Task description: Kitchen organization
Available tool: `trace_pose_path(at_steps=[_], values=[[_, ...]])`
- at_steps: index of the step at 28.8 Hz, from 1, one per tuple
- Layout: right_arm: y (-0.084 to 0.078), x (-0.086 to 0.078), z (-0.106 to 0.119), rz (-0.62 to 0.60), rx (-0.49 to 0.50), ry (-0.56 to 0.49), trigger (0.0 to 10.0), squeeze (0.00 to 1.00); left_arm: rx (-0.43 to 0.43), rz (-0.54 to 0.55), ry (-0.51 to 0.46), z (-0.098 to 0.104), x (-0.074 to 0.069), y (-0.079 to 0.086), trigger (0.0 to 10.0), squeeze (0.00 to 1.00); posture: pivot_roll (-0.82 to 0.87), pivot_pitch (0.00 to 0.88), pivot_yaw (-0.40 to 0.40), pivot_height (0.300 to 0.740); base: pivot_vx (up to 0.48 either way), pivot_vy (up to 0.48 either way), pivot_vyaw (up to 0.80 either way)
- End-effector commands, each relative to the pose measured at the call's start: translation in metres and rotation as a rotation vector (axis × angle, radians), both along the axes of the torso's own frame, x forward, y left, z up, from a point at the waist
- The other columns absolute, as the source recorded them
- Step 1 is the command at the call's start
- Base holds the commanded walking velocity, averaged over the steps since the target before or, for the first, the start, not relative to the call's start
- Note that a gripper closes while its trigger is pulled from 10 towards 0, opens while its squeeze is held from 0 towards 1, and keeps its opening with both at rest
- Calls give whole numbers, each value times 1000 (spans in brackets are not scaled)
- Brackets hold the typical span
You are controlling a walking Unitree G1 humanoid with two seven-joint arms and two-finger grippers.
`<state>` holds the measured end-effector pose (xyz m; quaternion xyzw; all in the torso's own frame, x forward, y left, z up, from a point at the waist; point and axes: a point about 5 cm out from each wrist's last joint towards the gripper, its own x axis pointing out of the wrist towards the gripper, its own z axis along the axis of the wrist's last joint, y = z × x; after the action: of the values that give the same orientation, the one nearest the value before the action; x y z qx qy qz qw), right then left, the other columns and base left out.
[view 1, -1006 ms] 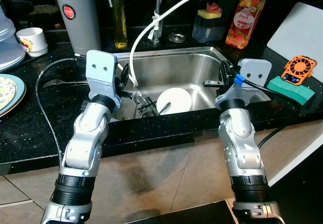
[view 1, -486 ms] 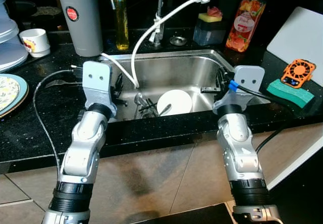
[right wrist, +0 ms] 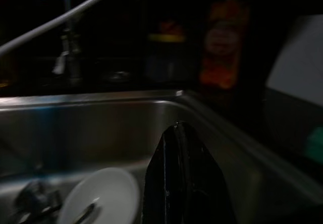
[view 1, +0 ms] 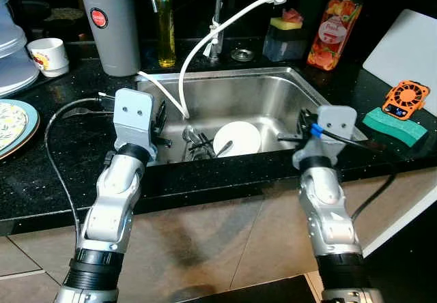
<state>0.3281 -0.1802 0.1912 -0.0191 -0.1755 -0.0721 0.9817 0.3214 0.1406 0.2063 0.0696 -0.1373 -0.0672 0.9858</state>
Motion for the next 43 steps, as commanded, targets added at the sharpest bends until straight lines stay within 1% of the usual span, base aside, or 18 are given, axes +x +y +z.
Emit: trace_pose_path(at_steps=[1, 8, 14, 18, 19, 21, 22, 23, 24, 25, 26, 28, 31, 35, 36, 37, 40, 43], values=[[-2, -1, 2, -11, 0, -14, 10000, 0, 12, -2, 21, -8, 0, -1, 10000, 0, 97, 0, -18, 740, 0, 0, 0], [1, -2, 6, -8, -15, -31, 10000, 0, 20, -32, 0, -7, 0, -11, 10000, 0, 86, 0, -20, 740, 0, 0, 0], [6, -1, 7, 7, -16, -40, 10000, 0, 16, -45, -5, -5, 0, -15, 10000, 0, 95, 0, -18, 740, 0, 0, 0], [11, 0, 8, 20, -3, -44, 10000, 0, -50, -56, 14, -5, 1, -14, 10000, 0, 92, 0, -15, 740, 0, 0, 0], [11, 0, 8, 20, -3, -44, 10000, 0, -50, -56, 14, -5, 1, -14, 10000, 0, 92, 0, -15, 740, 0, 0, 0], [13, 1, 9, 37, 55, -38, 10000, 0, -186, -63, 80, -3, 4, -12, 10000, 0, 95, 0, -20, 740, 0, 0, 0], [13, 1, 9, 37, 55, -38, 10000, 0, -186, -63, 80, -3, 4, -12, 10000, 0, 95, 0, -20, 740, 0, 0, 0], [14, 2, 9, 46, 91, -30, 10000, 0, -269, -80, 109, -2, 4, -12, 10000, 0, 96, 0, -21, 740, 0, 0, 0], [14, 2, 9, 46, 91, -30, 10000, 0, -269, -80, 109, -2, 4, -12, 10000, 0, 96, 0, -21, 740, 0, 0, 0], [13, 2, 8, 49, 128, -24, 10000, 0, -315, -94, 116, 1, 5, -12, 10000, 0, 96, 0, -22, 740, 0, 0, 0], [13, 3, 8, 52, 161, -19, 10000, 0, -320, -92, 103, 4, 4, -11, 10000, 0, 96, 0, -24, 740, 0, 0, 0], [12, 3, 9, 57, 187, -22, 10000, 0, -296, -80, 85, 7, 5, -10, 10000, 0, 96, 0, -23, 740, 0, 0, 0], [13, 3, 11, 61, 186, -32, 10000, 0, -259, -65, 77, 8, 6, -9, 10000, 0, 96, 0, -23, 740, 0, 0, 0], [13, 3, 13, 68, 186, -44, 10000, 0, -238, -44, 90, 11, 8, -6, 10000, 0, 99, 0, -22, 740, 0, 0, 0], [14, 3, 18, 79, 183, -62, 10000, 0, -185, -8, 72, 18, 12, 1, 10000, 0, 101, 0, -19, 740, 0, 0, 0], [14, 3, 18, 79, 183, -62, 10000, 0, -185, -8, 72, 18, 12, 1, 10000, 0, 101, 0, -19, 740, 0, 0, 0], [15, 3, 22, 93, 185, -76, 10000, 0, -111, 22, 44, 28, 17, 12, 10000, 0, 102, 0, -16, 740, 0, 0, 0], [15, 4, 21, 87, 184, -65, 10000, 0, -139, 15, 41, 30, 17, 14, 10000, 0, 102, 0, -14, 740, 0, 0, 0]])
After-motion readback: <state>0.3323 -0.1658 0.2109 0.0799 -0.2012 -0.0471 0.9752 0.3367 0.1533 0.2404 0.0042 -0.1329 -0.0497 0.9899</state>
